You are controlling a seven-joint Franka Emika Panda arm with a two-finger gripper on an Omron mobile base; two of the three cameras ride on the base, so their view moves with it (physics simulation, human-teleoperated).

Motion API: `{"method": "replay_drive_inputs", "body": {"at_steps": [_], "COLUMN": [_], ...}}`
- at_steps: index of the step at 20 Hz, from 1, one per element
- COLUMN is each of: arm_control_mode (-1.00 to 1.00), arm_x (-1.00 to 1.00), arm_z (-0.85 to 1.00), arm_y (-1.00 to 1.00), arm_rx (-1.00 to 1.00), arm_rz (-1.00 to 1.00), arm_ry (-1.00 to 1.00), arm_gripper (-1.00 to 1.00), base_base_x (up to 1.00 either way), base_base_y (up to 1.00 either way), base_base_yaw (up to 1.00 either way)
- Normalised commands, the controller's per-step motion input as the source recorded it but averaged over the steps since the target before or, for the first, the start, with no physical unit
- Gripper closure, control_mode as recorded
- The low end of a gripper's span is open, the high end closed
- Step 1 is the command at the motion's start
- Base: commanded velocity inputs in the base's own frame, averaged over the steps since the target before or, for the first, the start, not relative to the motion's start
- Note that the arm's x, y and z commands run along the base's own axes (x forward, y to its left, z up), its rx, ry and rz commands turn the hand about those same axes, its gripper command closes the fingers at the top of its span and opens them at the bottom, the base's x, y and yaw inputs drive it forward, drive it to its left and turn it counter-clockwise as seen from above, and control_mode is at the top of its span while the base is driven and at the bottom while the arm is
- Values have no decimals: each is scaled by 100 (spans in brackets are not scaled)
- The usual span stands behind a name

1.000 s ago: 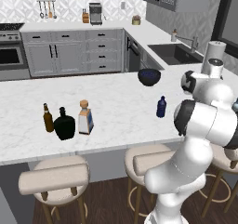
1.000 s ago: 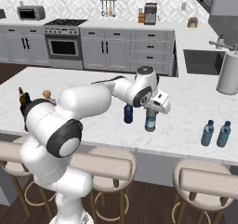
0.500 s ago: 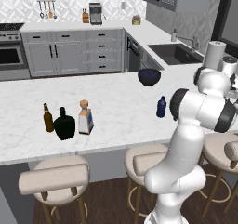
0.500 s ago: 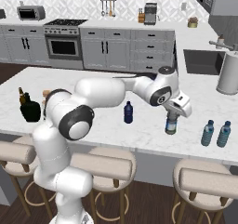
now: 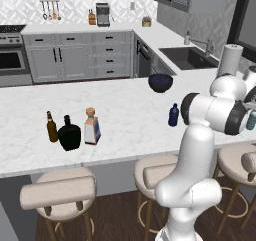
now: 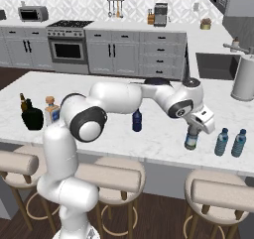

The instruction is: Move the plastic bottles in the middle to the plastics group, and the glass bottles in the middle to the glass group.

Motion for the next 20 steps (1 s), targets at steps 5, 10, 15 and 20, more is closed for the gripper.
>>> {"method": "replay_drive_inputs", "body": {"at_steps": [5, 10, 15, 20], "arm_control_mode": [-100, -100, -100, -100], "arm_x": [8, 0, 5, 30], "arm_z": [-4, -14, -3, 0], "arm_y": [-29, -30, -26, 0], "arm_rx": [0, 0, 0, 0], "arm_rz": [-7, -7, -4, 0], "arm_ry": [0, 0, 0, -1], "arm_gripper": [100, 100, 100, 100], "base_base_x": [0, 0, 0, 0], "base_base_y": [0, 0, 0, 0], "base_base_yaw": [0, 0, 0, 0]}}
